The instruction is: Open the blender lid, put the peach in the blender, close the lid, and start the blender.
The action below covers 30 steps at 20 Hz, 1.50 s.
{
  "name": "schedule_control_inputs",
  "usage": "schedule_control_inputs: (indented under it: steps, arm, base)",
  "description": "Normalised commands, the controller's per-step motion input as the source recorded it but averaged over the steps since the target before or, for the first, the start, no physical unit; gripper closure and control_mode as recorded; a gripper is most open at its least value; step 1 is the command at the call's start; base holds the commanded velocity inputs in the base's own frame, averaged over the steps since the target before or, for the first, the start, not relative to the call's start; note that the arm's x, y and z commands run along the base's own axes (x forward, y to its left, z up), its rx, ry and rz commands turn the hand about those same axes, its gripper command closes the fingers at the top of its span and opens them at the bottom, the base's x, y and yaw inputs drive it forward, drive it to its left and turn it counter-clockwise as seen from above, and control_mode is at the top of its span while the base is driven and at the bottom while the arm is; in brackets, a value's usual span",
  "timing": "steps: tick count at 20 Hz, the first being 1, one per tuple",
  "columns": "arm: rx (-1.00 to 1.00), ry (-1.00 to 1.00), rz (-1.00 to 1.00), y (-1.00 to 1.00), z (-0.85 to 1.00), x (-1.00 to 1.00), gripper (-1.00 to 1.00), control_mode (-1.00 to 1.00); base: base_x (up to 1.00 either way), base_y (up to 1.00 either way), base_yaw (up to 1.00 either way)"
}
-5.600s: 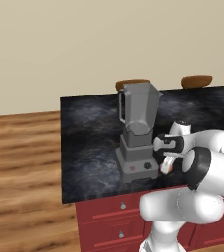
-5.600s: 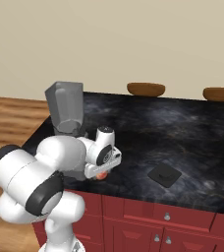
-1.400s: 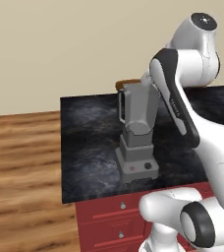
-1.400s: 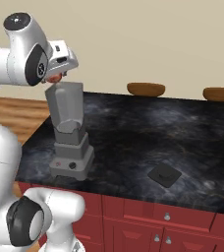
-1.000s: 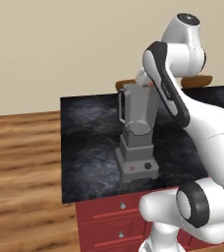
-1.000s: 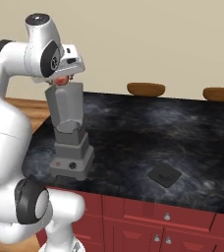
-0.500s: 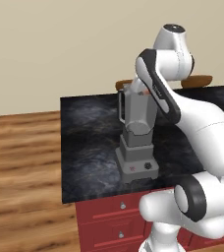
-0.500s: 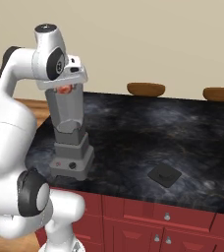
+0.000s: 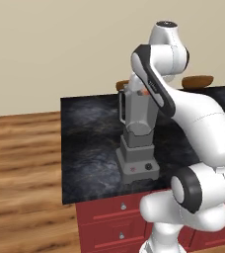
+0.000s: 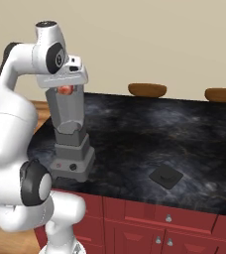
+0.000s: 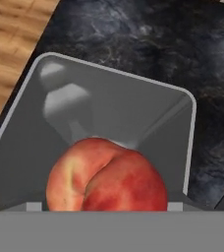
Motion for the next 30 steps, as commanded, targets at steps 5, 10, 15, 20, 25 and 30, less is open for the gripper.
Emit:
schedule_control_inputs:
  steps: [5, 10, 15, 20, 25, 30]
  arm:
    - [0.00, 0.16, -0.12, 0.04, -0.44, -0.19, 1.00, -1.00]
    - [0.00, 0.09, -0.09, 0.27, -0.27, -0.14, 1.00, -1.00]
    - [0.00, 0.01, -0.04, 0.28, -0.11, -0.12, 1.00, -1.00]
    - [0.01, 0.04, -0.01, 0.04, -0.40, -0.10, 1.00, -1.00]
    - [0.07, 0.00, 0.00, -0.21, -0.50, -0.05, 1.00, -1.00]
    - [0.05, 0.00, 0.00, -0.13, -0.28, -0.05, -1.00, -1.00]
  base:
    - [0.00, 0.00, 0.00]
    - [0.00, 0.00, 0.00]
    - [0.00, 0.00, 0.00]
    - [0.00, 0.00, 0.00]
    - [0.00, 0.00, 0.00]
    - [0.00, 0.00, 0.00]
